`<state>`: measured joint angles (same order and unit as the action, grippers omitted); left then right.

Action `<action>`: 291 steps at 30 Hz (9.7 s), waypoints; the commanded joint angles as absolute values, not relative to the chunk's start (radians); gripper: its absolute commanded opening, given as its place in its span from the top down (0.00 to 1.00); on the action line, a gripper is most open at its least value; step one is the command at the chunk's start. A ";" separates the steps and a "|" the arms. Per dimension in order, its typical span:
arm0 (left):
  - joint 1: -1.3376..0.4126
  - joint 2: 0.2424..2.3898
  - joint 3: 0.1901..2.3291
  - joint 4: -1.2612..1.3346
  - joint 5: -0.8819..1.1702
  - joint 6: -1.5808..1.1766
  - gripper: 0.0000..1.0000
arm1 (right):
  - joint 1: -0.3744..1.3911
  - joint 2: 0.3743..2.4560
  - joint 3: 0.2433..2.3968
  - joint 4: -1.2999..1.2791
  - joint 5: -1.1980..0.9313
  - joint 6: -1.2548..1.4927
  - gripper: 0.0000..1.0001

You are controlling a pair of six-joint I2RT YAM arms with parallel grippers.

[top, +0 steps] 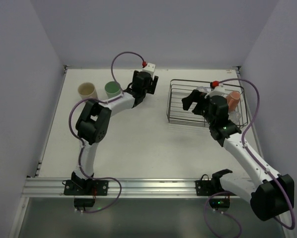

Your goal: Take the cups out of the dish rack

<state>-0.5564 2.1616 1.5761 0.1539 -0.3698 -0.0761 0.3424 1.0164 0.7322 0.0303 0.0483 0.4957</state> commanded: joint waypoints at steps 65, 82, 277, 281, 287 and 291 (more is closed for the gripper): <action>-0.655 1.155 0.660 0.639 0.449 -0.879 0.18 | 0.120 1.178 0.941 0.069 -0.367 0.636 0.70; -0.664 1.437 0.782 0.808 0.425 -0.980 0.27 | 0.120 1.121 0.623 0.653 -0.767 1.071 0.70; -0.776 1.529 0.988 0.669 0.448 -0.916 0.13 | -0.164 1.009 0.503 0.629 -0.612 1.184 0.62; -0.778 1.607 1.072 0.699 0.428 -0.917 0.14 | -0.163 1.028 0.489 0.696 -0.672 1.239 0.62; -0.778 1.667 1.150 0.629 0.364 -0.858 0.15 | -0.163 1.023 0.474 0.733 -0.709 1.253 0.62; -0.778 1.709 1.192 0.623 0.354 -0.844 0.16 | -0.161 1.012 0.463 0.739 -0.721 1.258 0.63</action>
